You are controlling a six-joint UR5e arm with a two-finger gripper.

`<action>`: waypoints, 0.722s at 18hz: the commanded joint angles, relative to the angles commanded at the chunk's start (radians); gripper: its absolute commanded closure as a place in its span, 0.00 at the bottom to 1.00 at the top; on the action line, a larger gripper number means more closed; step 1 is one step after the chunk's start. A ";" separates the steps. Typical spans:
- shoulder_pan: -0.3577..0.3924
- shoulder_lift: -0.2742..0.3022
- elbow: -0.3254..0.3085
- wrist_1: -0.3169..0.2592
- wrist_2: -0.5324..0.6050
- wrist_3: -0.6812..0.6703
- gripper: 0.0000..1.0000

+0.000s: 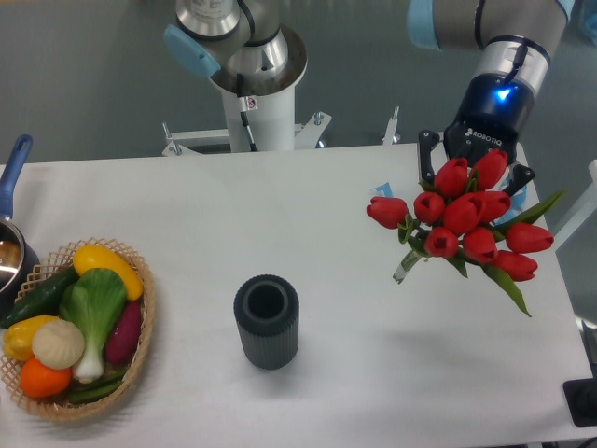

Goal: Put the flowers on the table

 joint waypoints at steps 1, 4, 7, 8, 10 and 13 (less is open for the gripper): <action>0.000 0.002 0.000 0.000 0.012 0.002 0.65; -0.003 0.012 0.003 0.002 0.107 0.003 0.66; -0.020 0.025 0.009 0.002 0.260 0.006 0.71; -0.034 0.025 0.008 0.002 0.282 0.008 0.71; -0.046 0.023 0.009 0.000 0.334 0.029 0.72; -0.084 0.017 0.000 -0.005 0.481 0.096 0.72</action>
